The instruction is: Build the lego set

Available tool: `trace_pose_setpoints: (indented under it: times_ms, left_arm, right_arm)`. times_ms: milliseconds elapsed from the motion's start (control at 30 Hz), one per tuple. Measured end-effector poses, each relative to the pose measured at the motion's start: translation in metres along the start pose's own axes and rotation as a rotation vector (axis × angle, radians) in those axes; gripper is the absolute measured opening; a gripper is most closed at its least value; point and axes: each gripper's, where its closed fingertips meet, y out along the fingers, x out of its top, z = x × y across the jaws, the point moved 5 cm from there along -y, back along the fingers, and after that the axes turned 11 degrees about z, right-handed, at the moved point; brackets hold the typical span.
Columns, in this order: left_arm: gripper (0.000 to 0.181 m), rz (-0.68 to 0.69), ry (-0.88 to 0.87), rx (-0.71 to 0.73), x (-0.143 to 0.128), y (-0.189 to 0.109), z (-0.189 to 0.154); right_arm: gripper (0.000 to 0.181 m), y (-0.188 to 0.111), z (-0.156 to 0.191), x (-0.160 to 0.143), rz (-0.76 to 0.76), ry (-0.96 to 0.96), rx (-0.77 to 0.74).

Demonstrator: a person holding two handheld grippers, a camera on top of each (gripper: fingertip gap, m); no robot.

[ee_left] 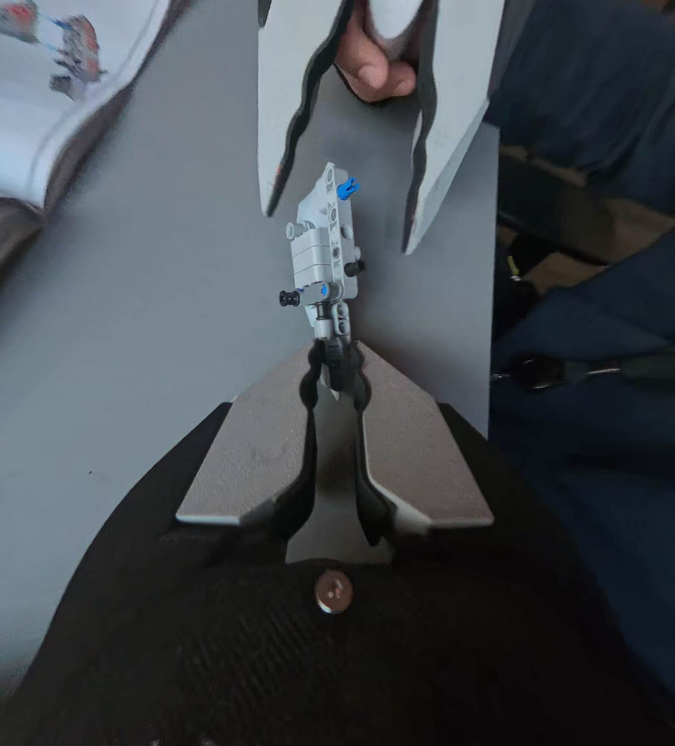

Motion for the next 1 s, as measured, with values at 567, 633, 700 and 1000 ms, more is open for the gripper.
trace_pose_setpoints:
  times_ms: [567,633,700,1000]
  left_arm:
    - [0.034,-0.114,0.067,-0.004,0.022,0.000,0.003]
    - [0.041,-0.077,0.032,-0.040,0.022,0.006,0.002]
    - [0.042,-0.055,-0.010,-0.047,0.022,0.009,0.005]
    - [0.014,-0.031,-0.162,-0.210,0.027,0.018,0.009]
  right_arm:
    - [0.012,-0.011,-0.015,-0.003,-0.109,0.323,0.236]
    - [0.012,-0.009,-0.018,-0.006,-0.093,0.341,0.215]
    - [0.012,-0.009,-0.018,-0.006,-0.094,0.349,0.214]
    - [0.012,-0.012,-0.020,-0.005,-0.133,0.377,0.229]
